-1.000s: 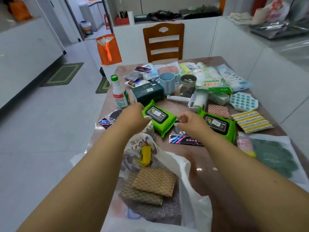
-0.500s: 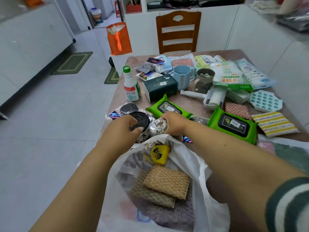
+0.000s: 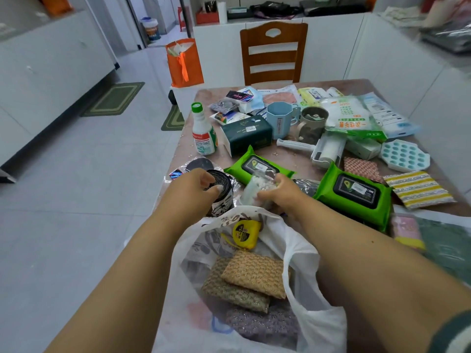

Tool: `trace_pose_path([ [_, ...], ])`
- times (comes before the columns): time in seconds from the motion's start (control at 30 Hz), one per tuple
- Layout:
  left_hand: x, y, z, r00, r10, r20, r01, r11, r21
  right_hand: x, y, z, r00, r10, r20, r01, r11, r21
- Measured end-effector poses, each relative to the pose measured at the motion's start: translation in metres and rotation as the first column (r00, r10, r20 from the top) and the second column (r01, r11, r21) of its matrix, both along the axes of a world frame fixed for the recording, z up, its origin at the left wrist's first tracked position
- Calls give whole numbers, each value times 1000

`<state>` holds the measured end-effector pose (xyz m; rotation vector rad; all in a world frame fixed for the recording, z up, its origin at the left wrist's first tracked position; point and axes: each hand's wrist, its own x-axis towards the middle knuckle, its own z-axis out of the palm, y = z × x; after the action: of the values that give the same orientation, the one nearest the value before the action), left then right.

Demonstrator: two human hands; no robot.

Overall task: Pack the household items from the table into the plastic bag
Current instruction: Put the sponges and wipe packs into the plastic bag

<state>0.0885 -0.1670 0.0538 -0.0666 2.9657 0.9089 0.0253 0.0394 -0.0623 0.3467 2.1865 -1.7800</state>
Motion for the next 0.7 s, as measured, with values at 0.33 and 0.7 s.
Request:
trace_pose_path([
  [0.33,1,-10,11,995,99,-24,-97,994,58,44,-13,125,955,273,-117,-297,898,-326],
  [0.7,14,-12,18,991,122,-58,-115,986,121,131,-118,28,922,324,211,-386,785,484],
])
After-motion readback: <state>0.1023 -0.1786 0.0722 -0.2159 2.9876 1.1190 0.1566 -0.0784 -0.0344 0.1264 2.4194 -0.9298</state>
